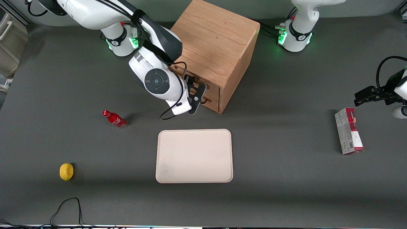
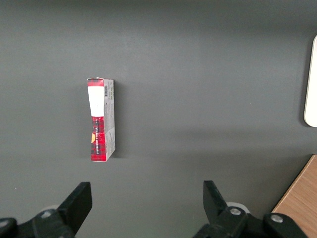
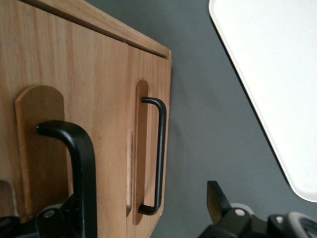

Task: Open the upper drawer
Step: 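Pull the upper drawer outward from the cabinet with the right gripper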

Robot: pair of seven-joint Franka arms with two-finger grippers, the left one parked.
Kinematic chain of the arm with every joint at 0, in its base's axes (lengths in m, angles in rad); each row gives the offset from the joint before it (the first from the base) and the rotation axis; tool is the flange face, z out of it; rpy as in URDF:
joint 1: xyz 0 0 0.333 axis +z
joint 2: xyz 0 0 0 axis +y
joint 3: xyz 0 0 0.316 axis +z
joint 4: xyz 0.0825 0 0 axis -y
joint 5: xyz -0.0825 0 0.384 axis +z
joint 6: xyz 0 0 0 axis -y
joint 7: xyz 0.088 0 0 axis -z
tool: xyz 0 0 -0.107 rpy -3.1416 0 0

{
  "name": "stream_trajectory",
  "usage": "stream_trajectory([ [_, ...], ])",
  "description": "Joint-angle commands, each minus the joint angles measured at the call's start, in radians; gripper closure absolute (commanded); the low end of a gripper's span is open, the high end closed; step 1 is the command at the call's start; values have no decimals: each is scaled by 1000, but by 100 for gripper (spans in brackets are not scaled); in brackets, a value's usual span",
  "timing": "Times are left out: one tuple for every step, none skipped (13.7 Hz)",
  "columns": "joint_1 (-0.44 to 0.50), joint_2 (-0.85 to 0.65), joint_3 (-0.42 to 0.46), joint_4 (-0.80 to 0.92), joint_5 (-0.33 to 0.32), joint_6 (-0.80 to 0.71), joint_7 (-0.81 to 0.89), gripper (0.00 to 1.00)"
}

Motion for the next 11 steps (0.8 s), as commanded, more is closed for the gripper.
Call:
stream_trajectory([
  [-8, -2, -24, 42, -83, 13, -22, 0],
  [-8, 0, -39, 47, -103, 15, -24, 0],
  [-8, 6, -59, 61, -108, 15, -25, 0],
  [-9, 12, -76, 82, -111, 15, -25, 0],
  [-12, 15, -91, 94, -119, 15, -25, 0],
  [-17, 20, -99, 99, -130, 15, -27, 0],
  [-29, 27, -108, 107, -139, 15, -41, 0],
  [-31, 35, -122, 125, -139, 15, -58, 0],
  [-31, 43, -148, 140, -137, 15, -73, 0],
  [-34, 49, -166, 153, -133, 15, -90, 0],
  [-34, 50, -177, 159, -131, 15, -101, 0],
])
